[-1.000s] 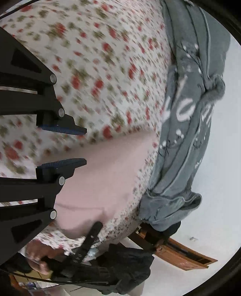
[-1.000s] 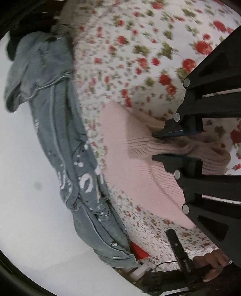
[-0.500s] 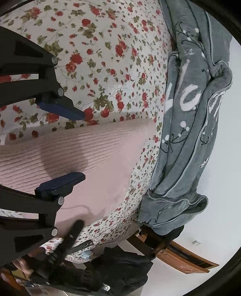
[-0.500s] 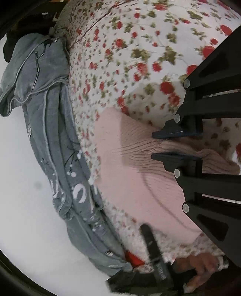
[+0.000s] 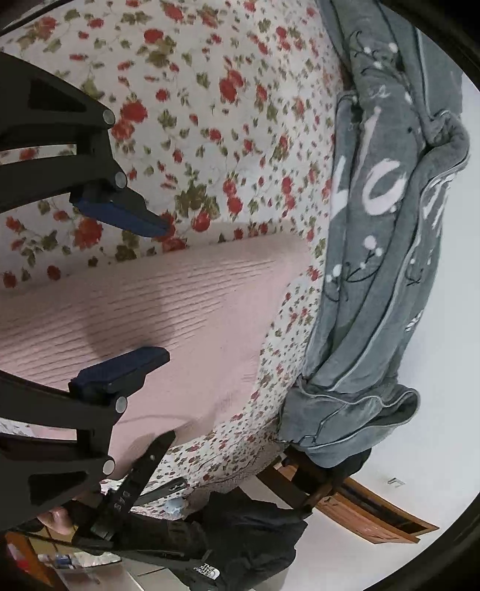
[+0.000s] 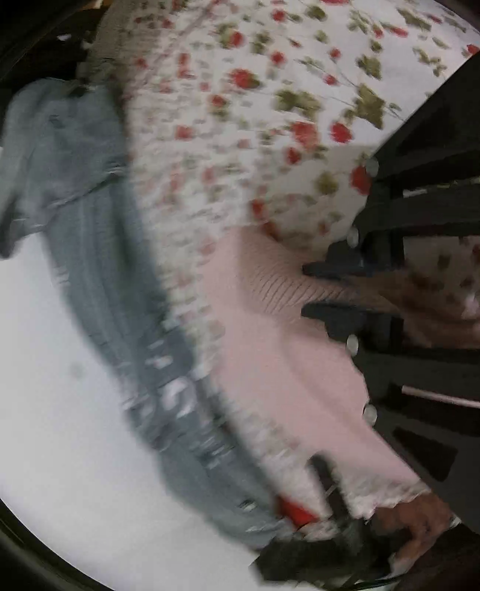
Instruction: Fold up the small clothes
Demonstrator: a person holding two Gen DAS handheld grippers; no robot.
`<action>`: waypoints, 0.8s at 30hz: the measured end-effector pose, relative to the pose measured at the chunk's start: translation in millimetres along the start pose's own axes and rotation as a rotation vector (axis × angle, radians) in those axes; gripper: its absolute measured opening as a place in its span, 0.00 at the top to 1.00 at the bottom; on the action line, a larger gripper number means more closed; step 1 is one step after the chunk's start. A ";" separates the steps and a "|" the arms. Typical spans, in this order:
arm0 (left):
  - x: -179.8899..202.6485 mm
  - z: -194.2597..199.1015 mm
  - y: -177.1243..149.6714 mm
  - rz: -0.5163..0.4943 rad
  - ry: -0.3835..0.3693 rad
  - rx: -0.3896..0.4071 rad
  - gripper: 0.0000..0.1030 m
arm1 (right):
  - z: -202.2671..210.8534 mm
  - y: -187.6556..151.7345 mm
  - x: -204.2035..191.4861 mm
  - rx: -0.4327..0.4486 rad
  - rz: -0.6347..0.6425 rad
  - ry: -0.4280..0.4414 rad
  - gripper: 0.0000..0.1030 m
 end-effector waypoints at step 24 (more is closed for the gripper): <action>6.8 -38.2 -3.9 -0.037 -0.012 -0.053 0.62 | -35.4 -18.1 -17.5 -0.163 -0.038 0.092 0.47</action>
Point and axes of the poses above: each gripper's, at about its wrist camera, not at the fingertips, and z roughly against the way its jaws point, x to its right, y to its top, the point moved 6 cm from there along -z, roughly the way its jaws point, and after that the axes turned 14 degrees about x, right-handed, at the moved point
